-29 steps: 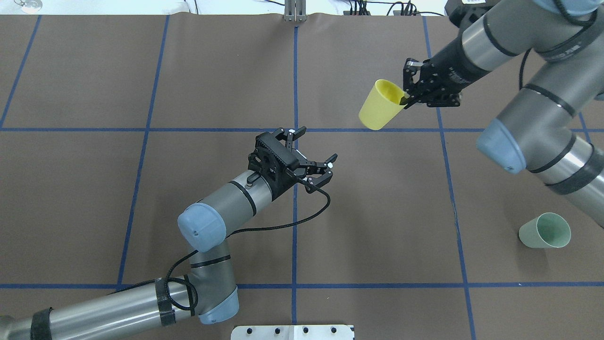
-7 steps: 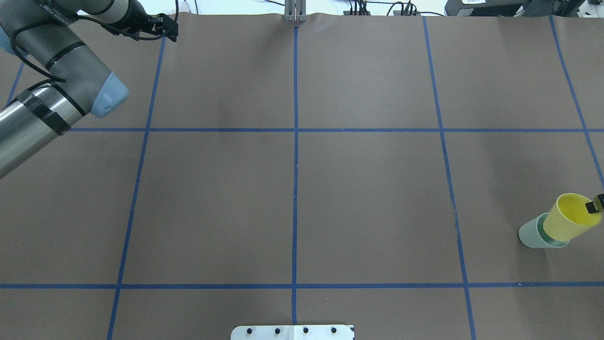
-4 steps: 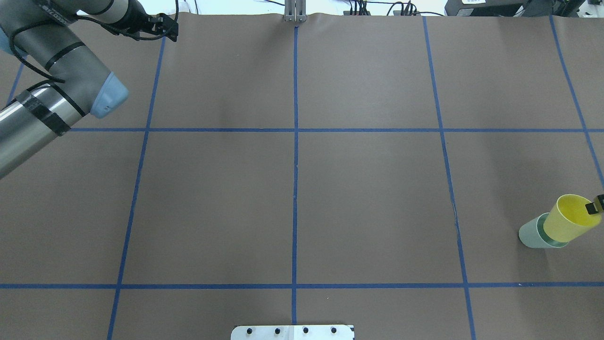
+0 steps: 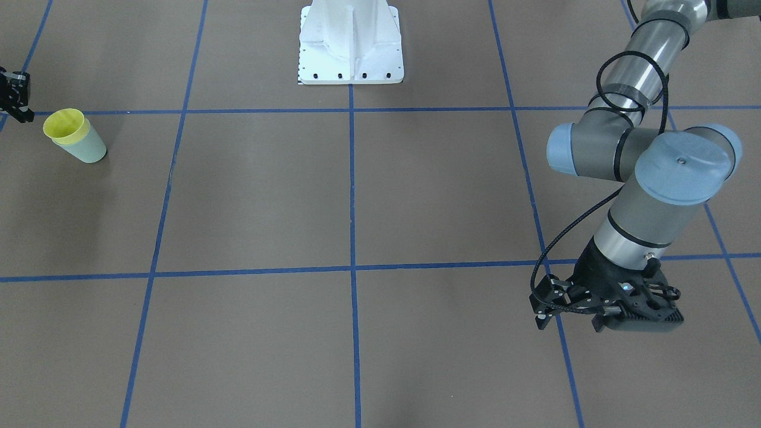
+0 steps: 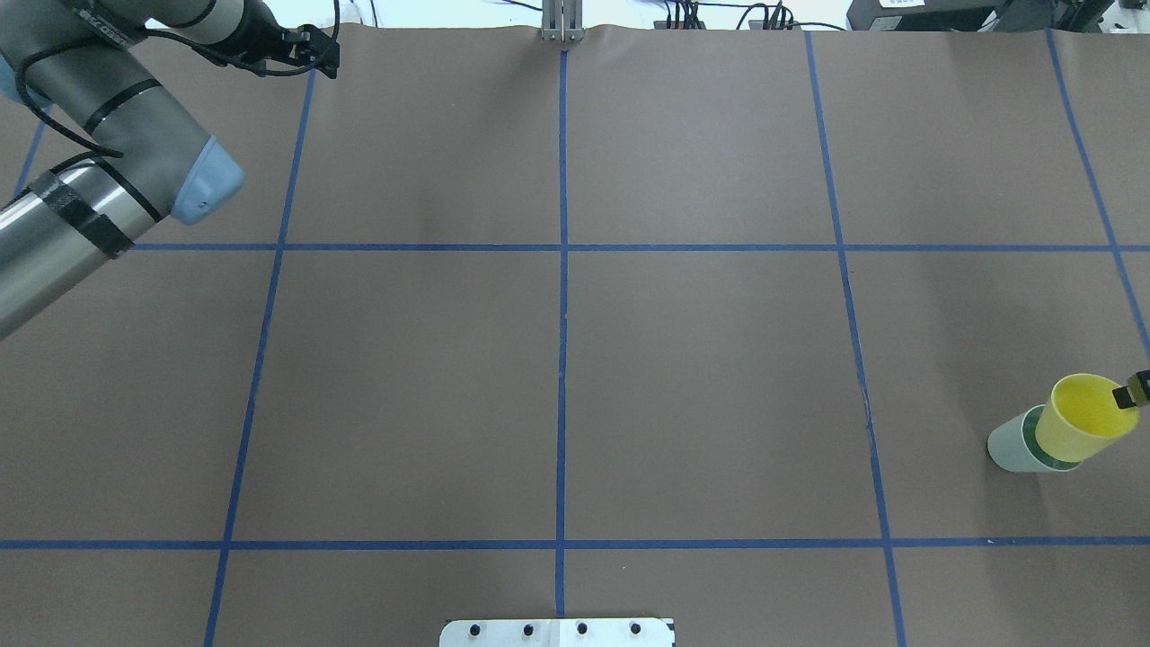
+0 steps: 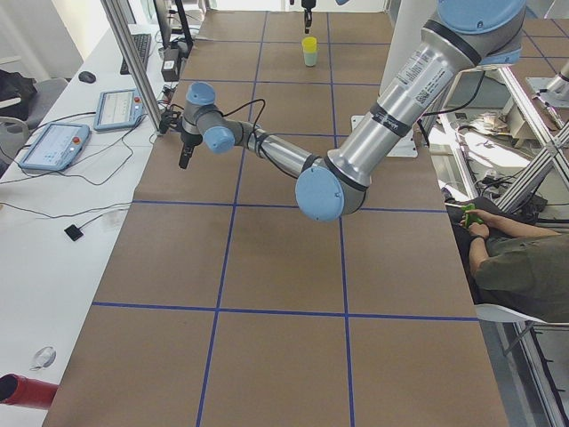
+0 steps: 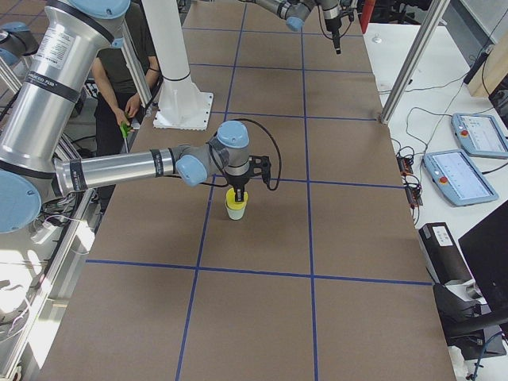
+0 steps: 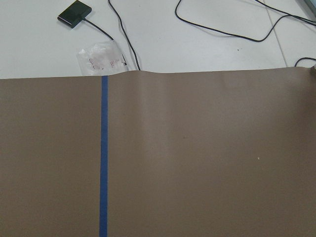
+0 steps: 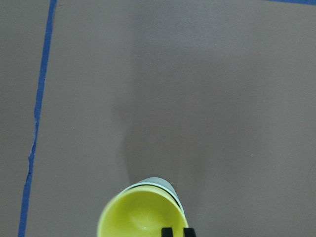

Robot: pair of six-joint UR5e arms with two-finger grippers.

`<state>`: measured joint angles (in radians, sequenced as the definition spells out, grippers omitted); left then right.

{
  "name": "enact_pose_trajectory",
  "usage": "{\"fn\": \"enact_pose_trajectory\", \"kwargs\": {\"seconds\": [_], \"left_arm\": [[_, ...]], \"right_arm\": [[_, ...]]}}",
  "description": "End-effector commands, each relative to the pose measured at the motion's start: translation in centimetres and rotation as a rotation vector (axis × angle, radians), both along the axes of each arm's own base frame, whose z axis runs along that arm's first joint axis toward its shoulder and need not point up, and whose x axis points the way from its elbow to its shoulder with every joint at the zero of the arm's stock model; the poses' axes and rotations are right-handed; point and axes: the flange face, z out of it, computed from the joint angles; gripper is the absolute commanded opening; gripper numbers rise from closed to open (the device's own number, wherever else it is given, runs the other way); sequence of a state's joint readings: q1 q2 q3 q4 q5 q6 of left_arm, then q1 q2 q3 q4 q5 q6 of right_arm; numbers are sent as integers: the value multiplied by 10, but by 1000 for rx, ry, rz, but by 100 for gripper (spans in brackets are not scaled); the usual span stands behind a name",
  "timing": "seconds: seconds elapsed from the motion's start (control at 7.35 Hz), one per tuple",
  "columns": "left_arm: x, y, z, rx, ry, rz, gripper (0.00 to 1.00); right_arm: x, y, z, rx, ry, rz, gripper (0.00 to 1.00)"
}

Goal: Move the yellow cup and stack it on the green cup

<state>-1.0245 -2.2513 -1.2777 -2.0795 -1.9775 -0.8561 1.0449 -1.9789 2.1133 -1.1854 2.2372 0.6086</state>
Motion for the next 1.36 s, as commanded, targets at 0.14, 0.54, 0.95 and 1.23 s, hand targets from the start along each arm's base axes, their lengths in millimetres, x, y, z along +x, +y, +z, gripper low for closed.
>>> {"fn": "enact_pose_trajectory", "kwargs": {"seconds": [0.14,0.54,0.95,1.23], "left_arm": [[-5,6,1,1,5,1,99],[-43,-6,16,-91,-66,44,99],[-156,44,137,-80,-67,243,99],[-191,142,151,-57,-60,243,99]], "right_arm": [[0,-1,-6,23,-23,4,100],[23,-78,-4,54,-34,145,100],[23,-158,-3,28,-22,204,100],[25,-162,-7,18,-44,200,100]]}}
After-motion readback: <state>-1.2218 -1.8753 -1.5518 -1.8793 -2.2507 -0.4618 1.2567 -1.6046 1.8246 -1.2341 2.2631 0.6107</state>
